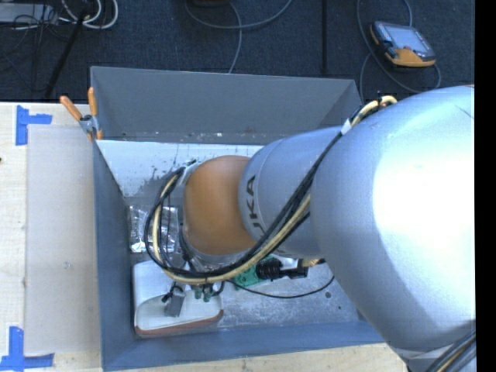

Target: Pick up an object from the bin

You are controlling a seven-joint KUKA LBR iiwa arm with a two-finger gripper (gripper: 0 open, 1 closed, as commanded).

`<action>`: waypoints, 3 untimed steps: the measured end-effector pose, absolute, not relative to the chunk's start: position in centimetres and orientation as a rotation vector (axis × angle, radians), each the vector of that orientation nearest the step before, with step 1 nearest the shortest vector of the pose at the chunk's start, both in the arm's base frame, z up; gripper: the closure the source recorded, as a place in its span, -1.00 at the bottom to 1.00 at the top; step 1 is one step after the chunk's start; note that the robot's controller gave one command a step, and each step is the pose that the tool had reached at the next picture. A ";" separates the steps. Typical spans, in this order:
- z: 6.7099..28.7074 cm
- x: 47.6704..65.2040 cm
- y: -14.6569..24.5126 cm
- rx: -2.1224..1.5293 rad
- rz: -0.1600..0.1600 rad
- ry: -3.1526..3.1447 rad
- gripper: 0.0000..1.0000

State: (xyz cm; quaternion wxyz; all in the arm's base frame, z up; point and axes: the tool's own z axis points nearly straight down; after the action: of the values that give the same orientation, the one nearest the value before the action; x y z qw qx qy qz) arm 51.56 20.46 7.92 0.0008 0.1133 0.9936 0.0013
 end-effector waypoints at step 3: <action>14.6 51.6 20.6 0.354 0.003 3.119 1.00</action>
Offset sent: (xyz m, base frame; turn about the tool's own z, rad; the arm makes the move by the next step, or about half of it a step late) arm 0.0000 0.0000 0.0000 0.0000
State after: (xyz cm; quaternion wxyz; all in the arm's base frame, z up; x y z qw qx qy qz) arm 51.58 20.63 14.63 0.0015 0.1127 0.9936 0.0010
